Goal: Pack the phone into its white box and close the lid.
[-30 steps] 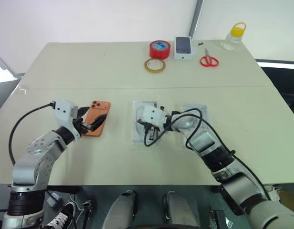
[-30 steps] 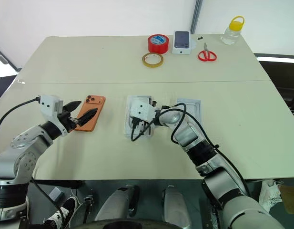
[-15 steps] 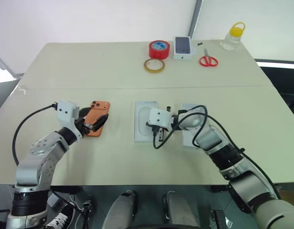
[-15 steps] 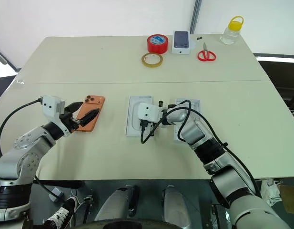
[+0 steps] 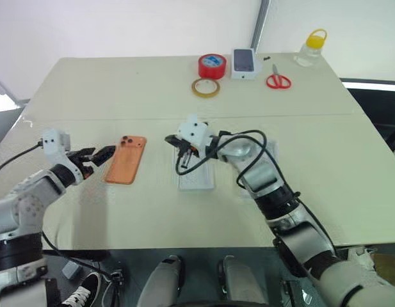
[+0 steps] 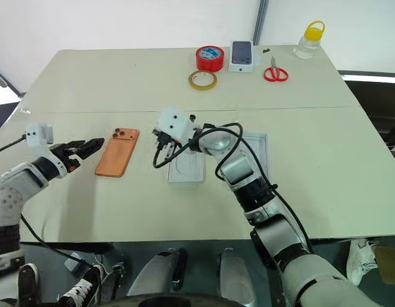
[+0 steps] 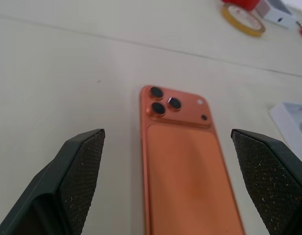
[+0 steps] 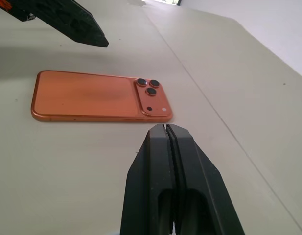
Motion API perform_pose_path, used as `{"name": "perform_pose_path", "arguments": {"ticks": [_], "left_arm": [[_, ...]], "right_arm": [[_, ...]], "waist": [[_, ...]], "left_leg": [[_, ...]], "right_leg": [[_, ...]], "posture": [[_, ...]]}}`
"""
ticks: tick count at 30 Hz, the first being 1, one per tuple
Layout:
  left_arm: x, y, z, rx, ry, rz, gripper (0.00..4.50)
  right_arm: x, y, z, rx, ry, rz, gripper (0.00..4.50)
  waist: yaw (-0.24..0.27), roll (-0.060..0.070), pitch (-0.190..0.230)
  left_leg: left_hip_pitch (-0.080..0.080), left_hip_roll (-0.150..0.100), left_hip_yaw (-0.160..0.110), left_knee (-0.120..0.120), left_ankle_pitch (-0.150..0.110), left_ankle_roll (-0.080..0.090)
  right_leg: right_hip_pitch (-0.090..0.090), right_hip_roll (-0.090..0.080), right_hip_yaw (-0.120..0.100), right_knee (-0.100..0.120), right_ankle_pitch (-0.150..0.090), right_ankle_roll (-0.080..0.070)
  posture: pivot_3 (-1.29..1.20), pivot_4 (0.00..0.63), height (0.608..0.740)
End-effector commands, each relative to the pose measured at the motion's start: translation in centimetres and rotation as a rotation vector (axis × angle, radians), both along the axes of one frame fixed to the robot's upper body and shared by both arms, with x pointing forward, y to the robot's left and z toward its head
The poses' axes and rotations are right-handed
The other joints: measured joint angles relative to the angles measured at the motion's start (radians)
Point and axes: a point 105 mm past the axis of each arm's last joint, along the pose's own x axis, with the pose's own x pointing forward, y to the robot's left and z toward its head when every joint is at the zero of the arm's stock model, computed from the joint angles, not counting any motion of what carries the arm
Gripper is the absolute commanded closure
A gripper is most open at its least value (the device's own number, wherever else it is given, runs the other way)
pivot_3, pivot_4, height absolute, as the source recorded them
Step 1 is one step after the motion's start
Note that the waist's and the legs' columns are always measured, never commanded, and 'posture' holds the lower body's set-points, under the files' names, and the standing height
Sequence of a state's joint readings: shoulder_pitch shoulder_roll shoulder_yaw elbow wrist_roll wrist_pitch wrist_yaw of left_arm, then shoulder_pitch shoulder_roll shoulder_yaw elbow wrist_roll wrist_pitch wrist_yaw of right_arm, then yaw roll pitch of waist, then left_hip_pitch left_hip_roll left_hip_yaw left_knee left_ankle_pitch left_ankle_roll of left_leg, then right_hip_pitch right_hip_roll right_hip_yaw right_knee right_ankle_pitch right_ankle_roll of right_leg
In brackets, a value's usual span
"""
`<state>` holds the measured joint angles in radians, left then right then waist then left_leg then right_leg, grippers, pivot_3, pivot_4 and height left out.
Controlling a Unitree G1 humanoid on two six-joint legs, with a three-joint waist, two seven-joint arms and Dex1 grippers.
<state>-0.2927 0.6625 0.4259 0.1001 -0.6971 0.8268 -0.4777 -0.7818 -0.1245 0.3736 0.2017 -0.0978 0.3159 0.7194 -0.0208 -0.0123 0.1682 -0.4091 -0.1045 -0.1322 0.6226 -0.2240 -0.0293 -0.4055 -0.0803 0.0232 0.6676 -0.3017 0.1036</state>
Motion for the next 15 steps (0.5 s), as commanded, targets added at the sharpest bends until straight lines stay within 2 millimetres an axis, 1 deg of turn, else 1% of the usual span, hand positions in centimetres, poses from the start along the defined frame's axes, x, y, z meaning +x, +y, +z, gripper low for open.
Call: {"name": "perform_pose_path", "arguments": {"ticks": [1, 3, 5, 8, 9, 12, 15], "left_arm": [[0.6, 1.3, 0.0, -0.039, 0.035, 0.022, 0.15], [0.9, 0.8, -0.6, -0.049, 0.076, -0.012, 0.15], [1.1, 0.0, -0.9, -0.052, 0.096, -0.057, 0.15], [1.0, -1.0, -1.5, -0.101, 0.148, -0.119, 0.15], [0.9, -1.5, -1.9, -0.089, 0.171, -0.147, 0.15], [0.2, -2.9, -2.8, -0.073, 0.237, -0.234, 0.15], [-0.8, -4.4, -4.0, -0.073, 0.302, -0.316, 0.15]], "right_arm": [[-1.0, 2.8, -0.5, -0.062, -0.038, 0.043, 4.46], [-1.0, 3.7, -2.2, -0.160, -0.039, 0.040, 4.46], [-1.1, 4.0, -3.4, -0.248, -0.039, 0.059, 4.46], [-0.8, 4.5, -3.5, -0.237, 0.002, 0.048, 4.46], [-1.1, 4.7, -3.8, -0.251, 0.028, 0.068, 4.46], [-1.0, 5.0, -4.5, -0.290, 0.055, 0.066, 4.46], [-0.5, 4.7, -5.3, -0.342, 0.051, 0.045, 4.46]], "waist": [[0.000, 0.000, 0.000], [-0.001, 0.000, 0.000], [-0.002, 0.000, 0.000], [-0.002, -0.001, 0.000], [-0.003, 0.000, 0.000], [-0.009, 0.000, 0.000], [-0.014, 0.000, -0.001]], "left_leg": [[0.000, 0.000, 0.000, 0.000, 0.000, 0.000], [0.000, 0.000, 0.000, 0.000, 0.000, 0.000], [0.000, 0.000, 0.000, 0.000, 0.000, 0.000], [0.000, 0.000, 0.000, 0.000, 0.000, 0.000], [0.000, 0.000, 0.000, 0.000, 0.000, -0.001], [0.000, 0.000, 0.000, 0.000, 0.000, -0.001], [0.000, 0.000, -0.001, 0.000, 0.000, -0.001]], "right_leg": [[-0.001, 0.000, 0.000, 0.000, 0.000, 0.000], [-0.001, 0.000, 0.000, 0.001, 0.000, 0.000], [-0.001, 0.000, 0.000, 0.001, 0.000, 0.000], [-0.001, 0.000, 0.000, 0.001, 0.000, 0.000], [-0.001, 0.000, 0.000, 0.001, 0.000, 0.000], [-0.001, 0.000, 0.000, 0.001, 0.000, 0.000], [-0.001, 0.000, 0.000, 0.002, 0.000, 0.000]], "posture": [[0.00, 0.150, 0.740], [0.00, 0.150, 0.740], [0.00, 0.150, 0.740], [0.00, 0.150, 0.740], [0.00, 0.150, 0.740], [0.00, 0.150, 0.740], [0.00, 0.150, 0.740]]}}
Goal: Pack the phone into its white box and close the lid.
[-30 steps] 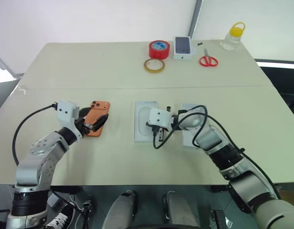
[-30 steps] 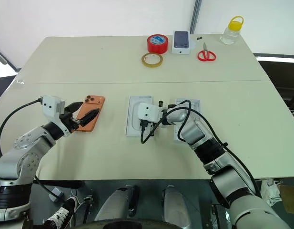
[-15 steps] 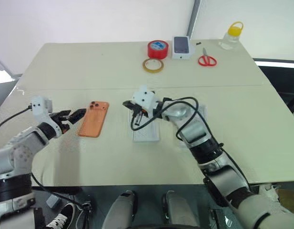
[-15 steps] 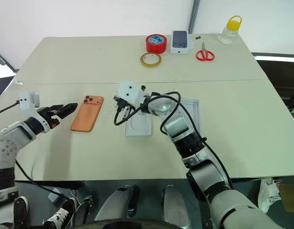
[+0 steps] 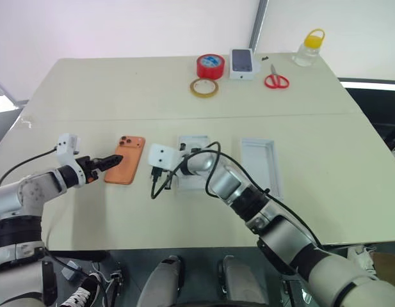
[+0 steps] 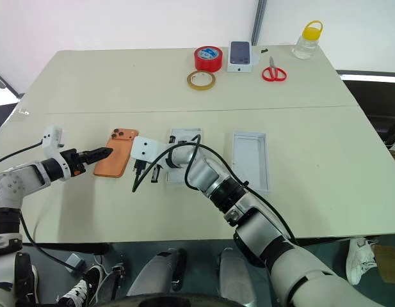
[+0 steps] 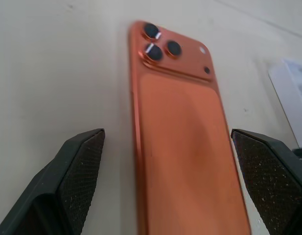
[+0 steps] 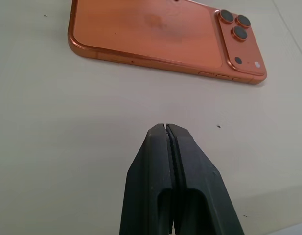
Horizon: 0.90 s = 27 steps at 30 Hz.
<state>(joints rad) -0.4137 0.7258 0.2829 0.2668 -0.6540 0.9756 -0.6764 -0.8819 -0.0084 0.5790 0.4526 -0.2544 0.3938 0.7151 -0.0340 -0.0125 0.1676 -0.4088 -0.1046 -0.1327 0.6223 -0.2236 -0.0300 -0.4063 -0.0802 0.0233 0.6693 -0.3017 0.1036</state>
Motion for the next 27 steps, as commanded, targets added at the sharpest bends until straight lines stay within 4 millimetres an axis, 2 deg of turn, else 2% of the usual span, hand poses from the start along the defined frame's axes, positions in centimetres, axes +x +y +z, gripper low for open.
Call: {"name": "perform_pose_path", "arguments": {"ticks": [1, 10, 17, 23, 27], "left_arm": [[-1.5, -2.4, -2.1, -0.020, 0.113, -0.124, 0.15], [-1.5, -6.1, -3.2, -0.069, 0.152, -0.238, 0.15], [-1.0, -7.5, -3.3, -0.087, 0.153, -0.262, 0.15], [-1.7, -9.1, -3.8, -0.184, 0.240, -0.292, 0.15], [-1.5, -9.8, -3.0, -0.282, 0.253, -0.289, 0.15]], "right_arm": [[0.2, 0.6, 0.4, -0.024, -0.016, 0.006, 4.46], [1.0, 0.5, 0.2, -0.037, -0.007, -0.021, 4.46], [1.3, 0.0, 0.0, -0.049, 0.004, -0.044, 4.46], [1.2, 0.0, -0.2, -0.055, -0.007, -0.034, 4.46], [1.2, -0.1, -0.2, -0.054, -0.006, -0.037, 4.46]], "waist": [[-0.002, 0.000, 0.000], [0.003, 0.002, -0.004], [0.013, 0.006, -0.010], [0.015, 0.006, -0.013], [0.017, 0.007, -0.014]], "left_leg": [[0.000, 0.000, 0.000, 0.000, 0.000, 0.000], [0.001, -0.001, 0.000, 0.000, 0.000, 0.000], [0.001, -0.002, 0.000, 0.000, 0.000, 0.000], [0.002, -0.002, 0.000, 0.000, 0.000, 0.001], [0.002, -0.002, 0.000, 0.000, 0.000, 0.000]], "right_leg": [[0.000, 0.000, 0.000, 0.000, 0.000, 0.000], [0.002, -0.001, 0.000, 0.000, 0.000, 0.000], [0.002, -0.001, 0.000, 0.000, 0.000, 0.000], [0.002, -0.001, 0.000, 0.000, 0.000, 0.000], [0.003, -0.001, 0.000, 0.000, 0.000, 0.000]], "posture": [[0.00, 0.150, 0.740], [0.00, 0.150, 0.740], [0.00, 0.150, 0.740], [0.00, 0.150, 0.740], [0.00, 0.150, 0.740]]}}
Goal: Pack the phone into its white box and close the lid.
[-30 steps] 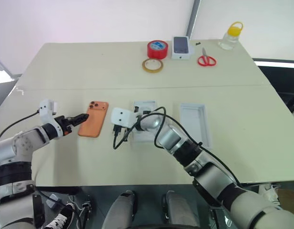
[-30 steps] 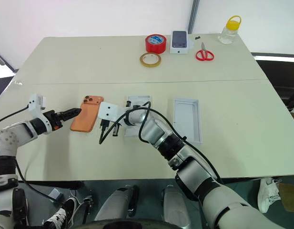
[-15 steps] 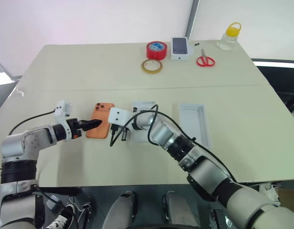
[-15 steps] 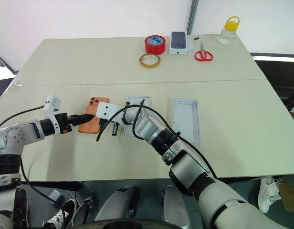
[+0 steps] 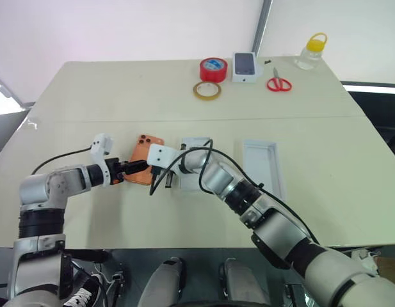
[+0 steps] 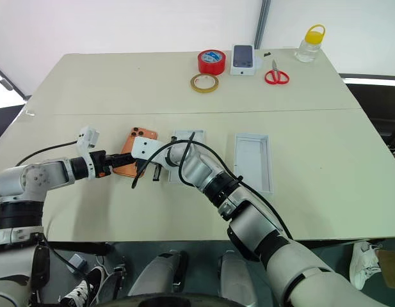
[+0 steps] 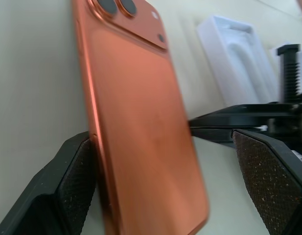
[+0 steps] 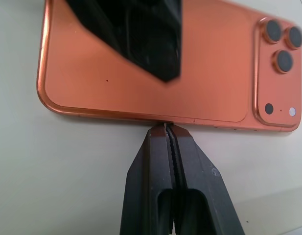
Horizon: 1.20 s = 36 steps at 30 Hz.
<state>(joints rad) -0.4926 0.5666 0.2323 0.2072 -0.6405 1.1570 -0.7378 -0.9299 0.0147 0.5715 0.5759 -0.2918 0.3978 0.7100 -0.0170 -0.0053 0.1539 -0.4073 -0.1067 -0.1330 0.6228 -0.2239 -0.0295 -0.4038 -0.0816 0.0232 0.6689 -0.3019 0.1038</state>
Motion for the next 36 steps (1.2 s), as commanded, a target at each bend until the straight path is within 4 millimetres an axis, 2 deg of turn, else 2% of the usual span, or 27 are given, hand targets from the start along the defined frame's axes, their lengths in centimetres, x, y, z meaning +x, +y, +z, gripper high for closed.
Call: {"name": "perform_pose_path", "arguments": {"ticks": [1, 4, 11, 14, 17, 30, 33, 35, 36], "left_arm": [[-1.3, -2.3, -2.2, -0.091, 0.141, -0.073, 0.15], [-0.5, -1.3, -1.8, -0.056, 0.100, -0.024, 0.15], [-0.4, 0.3, -1.8, -0.109, 0.121, 0.054, 0.15], [-0.5, 0.9, -1.6, -0.138, 0.119, 0.081, 1.05], [-0.7, 0.9, -1.1, -0.163, 0.114, 0.080, 2.50], [-1.2, 1.7, -1.0, -0.187, 0.126, 0.129, 2.50], [-1.2, 1.8, -1.0, -0.207, 0.127, 0.147, 3.41], [-1.4, 1.7, -1.0, -0.210, 0.131, 0.147, 4.34], [-1.4, 1.6, -1.1, -0.210, 0.133, 0.147, 4.34]], "right_arm": [[0.0, 0.4, 0.8, 0.016, -0.028, 0.013, 4.46], [0.0, 0.2, 0.6, 0.009, -0.033, 0.017, 4.46], [-0.1, 0.1, 0.5, 0.008, -0.036, 0.019, 4.46], [-0.1, 0.0, 0.3, 0.006, -0.033, 0.018, 4.50], [-0.2, -0.1, 0.1, 0.002, -0.033, 0.020, 4.50], [-0.3, -0.2, 0.0, -0.004, -0.033, 0.026, 4.50], [-0.3, -0.2, 0.0, -0.003, -0.033, 0.028, 4.50], [-0.4, -0.2, -0.1, -0.004, -0.031, 0.029, 4.50], [-0.4, -0.2, -0.1, -0.005, -0.031, 0.028, 4.50]], "waist": [[0.000, 0.000, 0.000], [-0.001, 0.000, 0.000], [-0.005, 0.000, 0.000], [-0.013, 0.000, 0.000], [-0.024, 0.000, 0.000], [-0.028, 0.000, 0.000], [-0.028, 0.000, 0.000], [-0.028, -0.001, 0.000], [-0.028, -0.001, 0.000]], "left_leg": [[0.000, 0.000, 0.000, 0.000, 0.000, 0.000], [0.000, 0.000, 0.000, 0.000, 0.000, 0.000], [0.000, 0.000, 0.000, 0.000, 0.000, 0.000], [0.000, 0.001, 0.000, 0.000, 0.000, 0.000], [0.000, 0.001, 0.000, 0.000, 0.000, 0.000], [0.000, 0.001, 0.000, 0.000, 0.000, 0.000], [0.000, 0.001, 0.000, 0.000, 0.000, 0.000], [0.000, 0.001, -0.001, 0.000, 0.000, 0.000], [0.000, 0.001, -0.001, 0.000, 0.000, 0.000]], "right_leg": [[0.000, 0.000, 0.000, 0.000, 0.000, 0.000], [0.000, 0.000, 0.000, 0.000, 0.000, 0.000], [0.000, 0.000, 0.000, 0.000, 0.000, 0.000], [-0.001, 0.000, 0.000, 0.000, 0.000, 0.000], [-0.001, 0.000, 0.000, 0.000, 0.000, 0.000], [-0.001, 0.001, 0.000, 0.001, 0.000, 0.000], [-0.001, 0.001, 0.000, 0.001, 0.000, 0.000], [-0.001, 0.001, 0.000, 0.001, 0.000, 0.000], [-0.001, 0.001, 0.000, 0.001, 0.000, 0.000]], "posture": [[0.00, 0.150, 0.740], [0.00, 0.150, 0.740], [0.00, 0.150, 0.740], [0.00, 0.150, 0.740], [0.00, 0.150, 0.740], [0.00, 0.150, 0.740], [0.00, 0.150, 0.740], [0.00, 0.150, 0.740], [0.00, 0.150, 0.740]]}}
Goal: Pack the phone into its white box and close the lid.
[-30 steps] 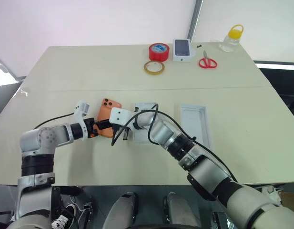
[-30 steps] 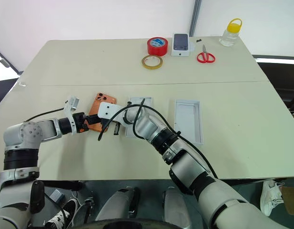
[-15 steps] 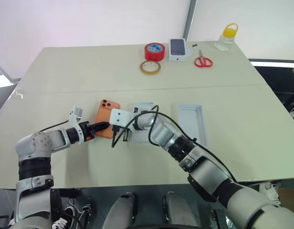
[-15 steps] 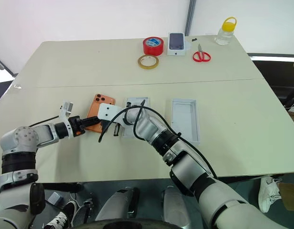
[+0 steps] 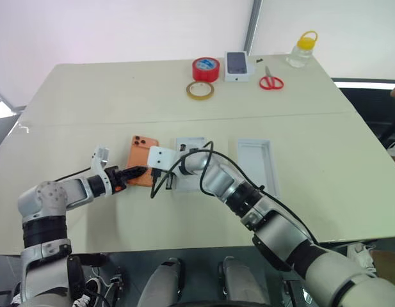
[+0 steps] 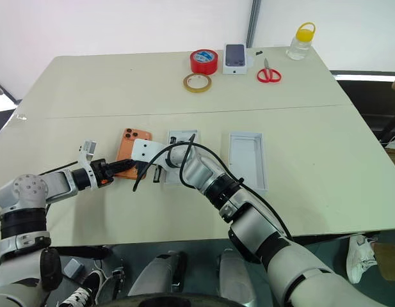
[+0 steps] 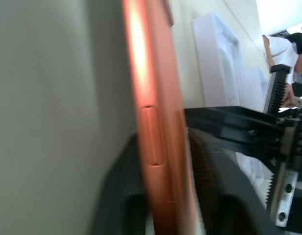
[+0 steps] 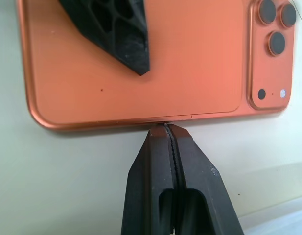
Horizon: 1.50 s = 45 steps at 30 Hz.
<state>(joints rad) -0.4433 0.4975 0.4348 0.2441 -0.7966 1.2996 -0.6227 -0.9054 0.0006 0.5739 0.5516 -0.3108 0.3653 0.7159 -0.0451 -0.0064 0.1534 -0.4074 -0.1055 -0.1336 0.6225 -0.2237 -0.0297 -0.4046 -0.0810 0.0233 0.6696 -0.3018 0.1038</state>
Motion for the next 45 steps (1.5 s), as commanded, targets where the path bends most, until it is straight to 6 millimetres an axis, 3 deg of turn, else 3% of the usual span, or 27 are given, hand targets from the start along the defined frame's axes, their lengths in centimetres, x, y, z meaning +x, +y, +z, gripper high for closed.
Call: {"name": "perform_pose_path", "arguments": {"ticks": [1, 7, 12, 15, 17, 20, 21, 23, 27, 32, 45], "left_arm": [[-0.3, 0.6, -0.4, 0.034, 0.020, 0.028, 4.34], [-0.3, 0.1, -0.3, -0.011, 0.023, 0.034, 4.34], [0.0, 0.3, 1.8, -0.100, -0.054, 0.068, 4.43], [0.3, 0.6, 3.8, -0.154, -0.152, 0.115, 4.43], [0.0, 0.9, 4.2, -0.207, -0.152, 0.124, 4.43], [-0.1, 1.5, 5.4, -0.281, -0.219, 0.179, 4.43], [-0.3, 1.6, 5.5, -0.292, -0.221, 0.181, 4.48], [-0.7, 1.5, 5.4, -0.317, -0.214, 0.188, 4.50], [-1.1, 0.7, 5.3, -0.331, -0.206, 0.179, 4.50], [-1.4, -0.2, 5.5, -0.320, -0.221, 0.160, 4.50], [-1.4, -1.1, 5.4, -0.314, -0.221, 0.137, 4.50]], "right_arm": [[-0.2, 0.0, 0.0, -0.004, -0.006, 0.006, 4.50], [-0.2, 0.0, 0.5, 0.030, 0.004, -0.002, 4.50], [-0.6, 0.4, 4.6, 0.257, -0.002, 0.021, 4.50], [-1.4, -0.6, 7.4, 0.369, -0.075, 0.080, 4.50], [-2.2, -1.4, 8.0, 0.422, -0.052, 0.128, 4.50], [-3.6, -3.4, 7.3, 0.391, 0.040, 0.200, 4.50], [-4.0, -4.1, 6.9, 0.376, 0.082, 0.211, 4.25], [-5.3, -6.0, 6.1, 0.331, 0.108, 0.276, 3.62], [-7.6, -8.5, 5.0, 0.255, 0.073, 0.393, 1.60], [-7.3, -10.6, 3.2, 0.167, 0.042, 0.378, 1.60], [-6.0, -10.5, 1.5, 0.151, 0.023, 0.320, 1.60]], "waist": [[-0.001, 0.000, 0.000], [0.000, 0.000, 0.000], [0.001, -0.002, 0.001], [0.001, -0.003, 0.002], [0.001, -0.004, 0.002], [0.001, -0.004, 0.002], [0.002, -0.004, 0.003], [0.002, -0.005, 0.003], [0.004, -0.006, 0.004], [0.002, -0.007, 0.004], [0.008, -0.008, 0.005]], "left_leg": [[0.000, 0.000, 0.000, 0.000, 0.000, 0.000], [0.000, 0.000, 0.000, 0.000, 0.000, 0.000], [-0.001, 0.000, 0.000, 0.001, 0.000, 0.000], [-0.002, 0.000, 0.000, 0.000, 0.000, 0.000], [-0.002, 0.000, 0.000, 0.000, 0.000, 0.000], [-0.002, 0.000, 0.000, 0.000, 0.000, 0.001], [-0.002, 0.000, 0.000, 0.000, -0.001, 0.001], [-0.002, 0.000, 0.000, 0.000, -0.001, 0.001], [-0.003, 0.000, 0.000, 0.000, -0.001, 0.002], [-0.002, 0.001, 0.000, 0.001, -0.001, 0.002], [-0.002, 0.001, 0.000, 0.001, 0.000, 0.000]], "right_leg": [[0.000, 0.000, 0.000, 0.000, 0.000, 0.000], [0.000, 0.000, 0.000, 0.001, 0.000, 0.000], [-0.001, 0.000, 0.000, 0.000, 0.000, 0.000], [-0.001, 0.000, 0.000, 0.000, 0.000, 0.000], [-0.001, 0.000, 0.000, 0.000, 0.000, 0.000], [0.000, 0.000, 0.000, 0.000, 0.000, 0.000], [0.000, 0.000, 0.000, 0.000, 0.000, 0.000], [0.001, 0.000, 0.000, 0.000, 0.000, 0.000], [0.003, 0.000, 0.000, -0.002, 0.000, 0.000], [0.003, 0.000, 0.000, -0.001, 0.000, 0.000], [0.004, 0.000, 0.000, -0.002, 0.000, 0.000]], "posture": [[0.00, 0.150, 0.740], [0.00, 0.150, 0.740], [0.00, 0.150, 0.740], [0.00, 0.150, 0.740], [0.00, 0.150, 0.740], [0.00, 0.150, 0.740], [0.00, 0.150, 0.740], [0.00, 0.150, 0.740], [0.00, 0.150, 0.740], [0.00, 0.150, 0.740], [0.00, 0.150, 0.740]]}}
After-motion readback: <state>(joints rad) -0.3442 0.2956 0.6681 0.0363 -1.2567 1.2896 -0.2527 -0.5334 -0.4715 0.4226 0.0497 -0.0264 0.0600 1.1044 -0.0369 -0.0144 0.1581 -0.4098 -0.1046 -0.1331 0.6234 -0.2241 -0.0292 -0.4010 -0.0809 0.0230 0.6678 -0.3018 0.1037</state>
